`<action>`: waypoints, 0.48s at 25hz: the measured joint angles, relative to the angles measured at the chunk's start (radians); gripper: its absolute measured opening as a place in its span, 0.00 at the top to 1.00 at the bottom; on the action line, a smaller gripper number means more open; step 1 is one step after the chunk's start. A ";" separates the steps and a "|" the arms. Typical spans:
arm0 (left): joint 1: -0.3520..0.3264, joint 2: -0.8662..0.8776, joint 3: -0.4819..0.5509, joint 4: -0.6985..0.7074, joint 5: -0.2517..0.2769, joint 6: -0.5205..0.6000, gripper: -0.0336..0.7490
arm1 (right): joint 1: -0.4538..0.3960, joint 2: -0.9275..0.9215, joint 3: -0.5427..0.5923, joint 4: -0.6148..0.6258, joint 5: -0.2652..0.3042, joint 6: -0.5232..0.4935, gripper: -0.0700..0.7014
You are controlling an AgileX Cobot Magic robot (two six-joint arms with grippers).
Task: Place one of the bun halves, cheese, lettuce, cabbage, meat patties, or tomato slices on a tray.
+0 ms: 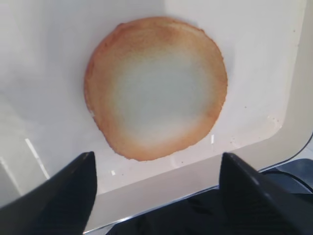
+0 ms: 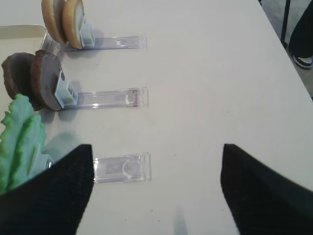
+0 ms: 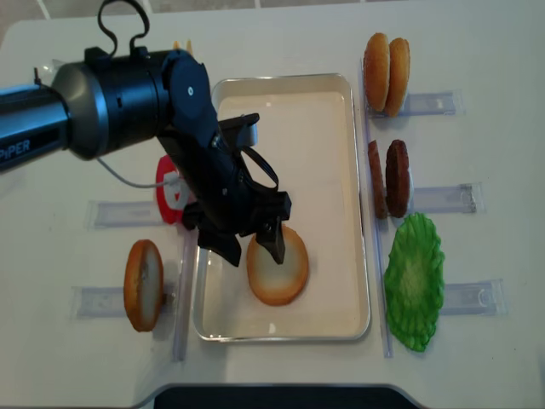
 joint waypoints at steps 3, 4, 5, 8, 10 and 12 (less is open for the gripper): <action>0.000 0.000 -0.040 0.034 0.047 -0.020 0.20 | 0.000 0.000 0.000 0.000 0.000 0.000 0.21; 0.000 0.000 -0.054 0.050 0.067 -0.026 0.20 | 0.000 0.000 0.000 0.000 0.000 0.000 0.21; 0.000 0.000 -0.069 0.068 0.089 -0.031 0.20 | 0.000 0.000 0.000 0.000 0.000 0.000 0.21; 0.000 0.000 -0.114 0.126 0.172 -0.057 0.20 | 0.000 0.000 0.000 0.000 0.000 0.000 0.21; 0.000 0.000 -0.146 0.156 0.231 -0.073 0.20 | 0.000 0.000 0.000 0.000 0.000 0.000 0.21; 0.000 0.000 -0.178 0.189 0.263 -0.084 0.20 | 0.000 0.000 0.000 0.000 0.000 0.000 0.21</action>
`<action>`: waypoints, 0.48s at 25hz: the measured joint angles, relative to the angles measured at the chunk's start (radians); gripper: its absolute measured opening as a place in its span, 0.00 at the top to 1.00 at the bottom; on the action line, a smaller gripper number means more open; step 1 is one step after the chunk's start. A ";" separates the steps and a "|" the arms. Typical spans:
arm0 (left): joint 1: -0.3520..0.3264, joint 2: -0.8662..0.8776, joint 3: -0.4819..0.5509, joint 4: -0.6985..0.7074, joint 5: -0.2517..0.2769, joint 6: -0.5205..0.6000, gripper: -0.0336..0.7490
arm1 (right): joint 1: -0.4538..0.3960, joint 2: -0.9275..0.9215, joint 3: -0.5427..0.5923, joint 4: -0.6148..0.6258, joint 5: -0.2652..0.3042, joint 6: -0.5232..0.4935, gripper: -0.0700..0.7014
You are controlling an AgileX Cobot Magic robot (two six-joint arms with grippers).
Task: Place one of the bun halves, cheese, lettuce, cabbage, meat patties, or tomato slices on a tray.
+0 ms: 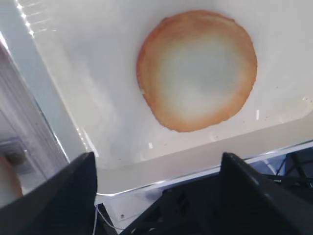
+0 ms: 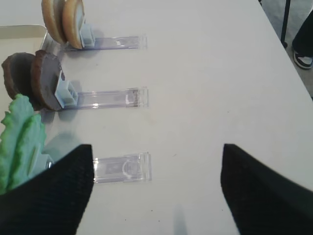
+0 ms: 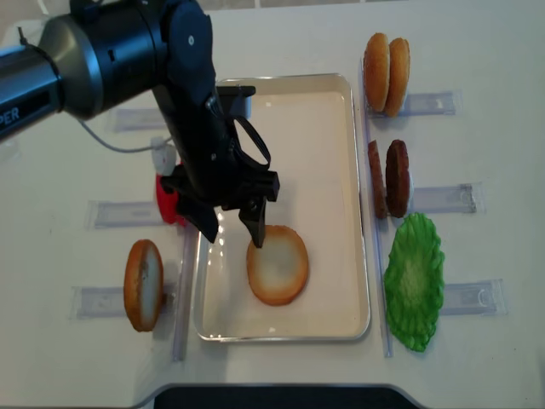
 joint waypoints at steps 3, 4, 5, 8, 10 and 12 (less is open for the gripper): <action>0.000 0.000 -0.029 0.042 0.005 -0.020 0.20 | 0.000 0.000 0.000 0.000 0.000 0.000 0.21; 0.000 0.000 -0.035 0.047 0.008 -0.022 0.20 | 0.000 0.000 0.000 0.000 0.000 0.000 0.21; 0.000 0.000 -0.040 0.050 0.011 -0.024 0.20 | 0.000 0.000 0.000 0.000 0.000 0.000 0.21; 0.000 0.000 -0.051 0.051 0.015 -0.024 0.20 | 0.000 0.000 0.000 0.000 0.000 0.000 0.21; 0.000 0.000 -0.054 0.051 0.015 -0.024 0.20 | 0.000 0.000 0.000 0.000 0.000 0.000 0.21; 0.000 0.000 -0.054 0.051 0.016 -0.024 0.20 | 0.000 0.000 0.000 0.000 0.000 0.000 0.21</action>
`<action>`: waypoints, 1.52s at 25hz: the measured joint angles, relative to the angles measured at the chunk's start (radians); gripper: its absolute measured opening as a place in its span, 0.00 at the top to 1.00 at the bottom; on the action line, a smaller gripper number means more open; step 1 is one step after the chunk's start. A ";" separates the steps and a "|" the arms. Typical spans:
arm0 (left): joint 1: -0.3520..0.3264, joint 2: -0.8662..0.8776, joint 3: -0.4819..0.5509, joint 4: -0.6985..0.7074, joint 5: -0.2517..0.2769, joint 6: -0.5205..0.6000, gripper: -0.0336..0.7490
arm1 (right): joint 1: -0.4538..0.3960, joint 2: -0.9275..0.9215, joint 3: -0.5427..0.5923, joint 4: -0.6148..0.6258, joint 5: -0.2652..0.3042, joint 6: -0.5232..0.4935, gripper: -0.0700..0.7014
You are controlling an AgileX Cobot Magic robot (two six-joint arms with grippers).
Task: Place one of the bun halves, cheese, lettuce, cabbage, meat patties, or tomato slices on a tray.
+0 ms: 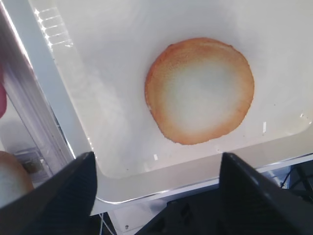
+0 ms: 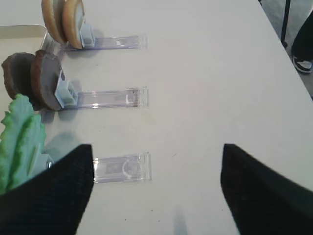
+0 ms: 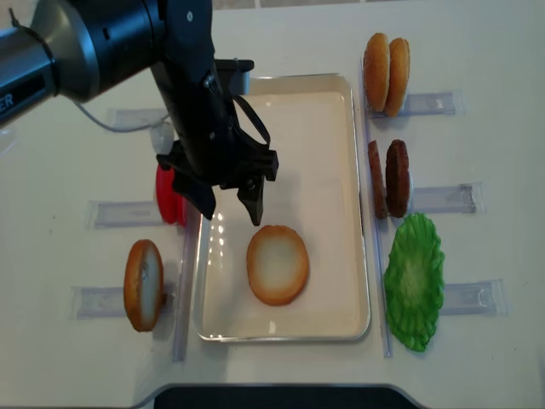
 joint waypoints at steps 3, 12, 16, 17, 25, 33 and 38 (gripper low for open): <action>0.000 -0.010 0.000 0.004 0.000 0.000 0.20 | 0.000 0.000 0.000 0.000 0.000 0.000 0.21; 0.064 -0.106 -0.007 0.080 0.004 0.010 0.20 | 0.000 0.000 0.000 0.000 0.000 0.000 0.21; 0.115 -0.142 -0.007 0.101 0.006 0.018 0.20 | 0.000 0.000 0.000 0.000 0.000 0.000 0.21; 0.129 -0.149 -0.007 0.105 0.006 0.022 0.20 | 0.000 0.000 0.000 0.000 0.000 0.000 0.21; 0.239 -0.223 -0.007 0.143 0.009 0.068 0.20 | 0.000 0.000 0.000 0.000 0.000 0.000 0.21; 0.358 -0.309 -0.007 0.172 0.017 0.094 0.20 | 0.000 0.000 0.000 0.000 0.000 0.000 0.21; 0.428 -0.338 -0.007 0.183 0.023 0.121 0.20 | 0.000 0.000 0.000 0.000 0.000 0.000 0.21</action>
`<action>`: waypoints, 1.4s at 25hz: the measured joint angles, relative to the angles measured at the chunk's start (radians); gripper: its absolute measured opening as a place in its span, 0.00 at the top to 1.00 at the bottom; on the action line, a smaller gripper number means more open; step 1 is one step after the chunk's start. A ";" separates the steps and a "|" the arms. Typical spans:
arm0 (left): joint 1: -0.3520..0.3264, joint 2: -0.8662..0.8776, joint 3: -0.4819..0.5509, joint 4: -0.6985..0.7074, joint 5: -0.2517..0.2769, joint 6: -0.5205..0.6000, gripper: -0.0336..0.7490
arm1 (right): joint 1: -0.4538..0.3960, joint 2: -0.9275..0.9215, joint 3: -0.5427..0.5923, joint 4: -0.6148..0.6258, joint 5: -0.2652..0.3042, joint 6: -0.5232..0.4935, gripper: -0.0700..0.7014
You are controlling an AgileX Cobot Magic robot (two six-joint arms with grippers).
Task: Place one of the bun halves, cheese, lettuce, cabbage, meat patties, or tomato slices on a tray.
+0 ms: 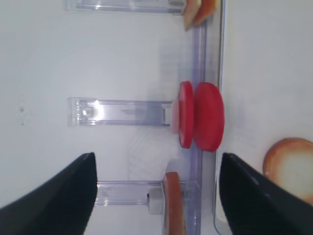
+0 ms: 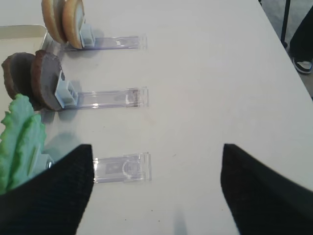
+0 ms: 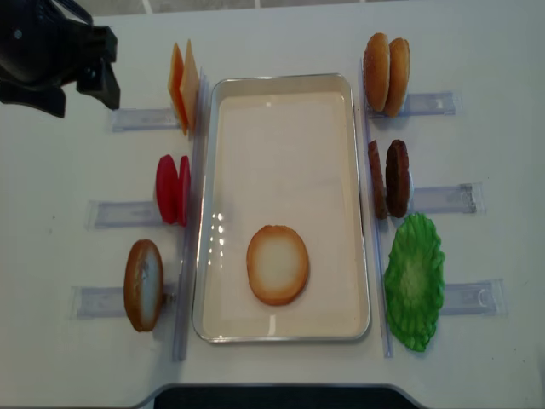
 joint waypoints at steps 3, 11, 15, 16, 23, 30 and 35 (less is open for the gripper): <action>0.028 -0.018 0.000 0.010 0.000 0.018 0.20 | 0.000 0.000 0.000 0.000 0.000 0.000 0.21; 0.036 -0.133 0.008 0.063 0.005 0.026 0.24 | 0.000 0.000 0.000 0.000 0.000 0.000 0.21; 0.036 -0.225 0.090 0.101 0.006 0.048 0.24 | 0.000 0.000 0.000 0.000 0.000 0.000 0.21; 0.036 -0.251 0.120 0.107 0.007 0.050 0.24 | 0.000 0.000 0.000 0.000 0.000 0.000 0.21; 0.036 -0.467 0.354 0.126 0.007 0.087 0.24 | 0.000 0.000 0.000 0.000 0.000 0.000 0.21; 0.036 -0.774 0.621 0.103 -0.076 0.125 0.24 | 0.000 0.000 0.000 0.000 0.000 0.000 0.21; 0.036 -0.985 0.753 0.086 -0.133 0.137 0.24 | 0.000 0.000 0.000 0.000 0.000 0.000 0.21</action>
